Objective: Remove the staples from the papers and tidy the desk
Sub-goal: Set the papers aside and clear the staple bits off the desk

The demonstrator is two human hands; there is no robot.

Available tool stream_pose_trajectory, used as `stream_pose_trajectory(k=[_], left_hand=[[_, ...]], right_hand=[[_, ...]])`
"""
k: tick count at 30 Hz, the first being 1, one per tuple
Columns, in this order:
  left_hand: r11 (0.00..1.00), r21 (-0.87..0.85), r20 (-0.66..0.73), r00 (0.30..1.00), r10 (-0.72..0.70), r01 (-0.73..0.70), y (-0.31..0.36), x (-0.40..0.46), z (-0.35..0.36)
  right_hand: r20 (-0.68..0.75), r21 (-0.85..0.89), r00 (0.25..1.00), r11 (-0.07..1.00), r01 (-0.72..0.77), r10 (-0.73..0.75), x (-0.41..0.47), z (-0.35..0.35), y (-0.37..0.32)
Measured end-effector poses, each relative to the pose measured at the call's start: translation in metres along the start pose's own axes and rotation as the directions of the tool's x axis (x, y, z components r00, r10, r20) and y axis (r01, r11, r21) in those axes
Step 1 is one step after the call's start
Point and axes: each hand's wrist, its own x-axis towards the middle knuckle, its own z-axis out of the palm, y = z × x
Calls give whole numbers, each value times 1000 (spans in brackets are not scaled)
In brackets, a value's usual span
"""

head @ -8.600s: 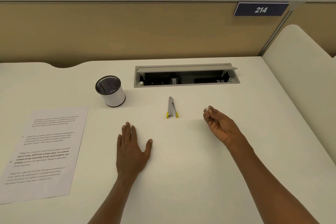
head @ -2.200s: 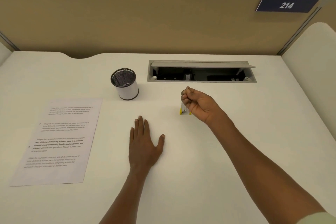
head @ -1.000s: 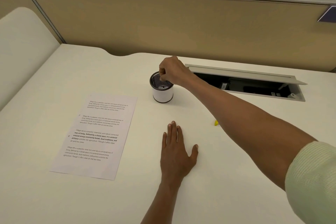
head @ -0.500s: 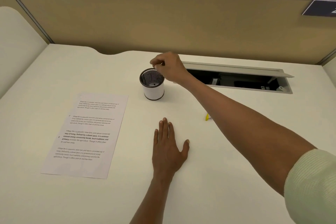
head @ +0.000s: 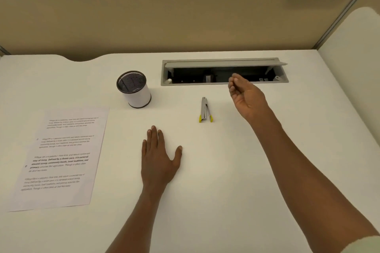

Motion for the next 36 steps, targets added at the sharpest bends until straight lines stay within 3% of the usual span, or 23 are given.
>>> stream_pose_trajectory(k=[3,5,7,9,10,12,16,19,20,24,26,30,36], left_hand=[[1000,-3,-2,1000,-3,3,0,0,0],[1000,-1,-12,1000,-3,3,-1,-1,0],[1000,3,-14,1000,-3,3,-1,-1,0],[1000,7,-10,1000,-5,5,0,0,0],[1000,8,-6,1000,-6,6,0,0,0],[1000,7,-4,1000,-10,10,0,0,-1],[1000,8,-10,1000,-15,15,0,-1,-2],[1000,8,-5,1000,-15,16,0,-1,-2],[1000,9,-3,1000,-15,15,1,0,-2],[1000,6,-6,1000,-14,14,2,-1,-2],[1000,0,-9,1000,-15,15,1,-1,-2],[1000,2,-14,1000,-12,12,1,-1,-3],[1000,9,-10,1000,-7,7,1,-2,-3]], right_hand=[[-139,-280,990,960,-1,-40,-11,-44,0],[-193,-515,976,857,-11,-103,-15,-64,8],[-113,-786,964,615,62,-241,-16,-79,20],[149,-948,935,221,228,-323,-18,-89,35],[287,-946,906,59,320,-312,-16,-94,43],[421,-907,874,-113,405,-242,-12,-102,58],[404,-898,909,-237,372,-103,-21,-92,60],[544,-767,839,-408,495,-6,-32,-81,56],[546,-757,838,-432,490,-7,-32,-81,56],[646,-525,763,-708,472,30,-29,-93,56],[666,-472,746,-767,436,14,-32,-103,47],[617,-535,786,-751,388,-34,-47,-127,28],[536,-731,826,-586,349,-176,-70,-163,10]])
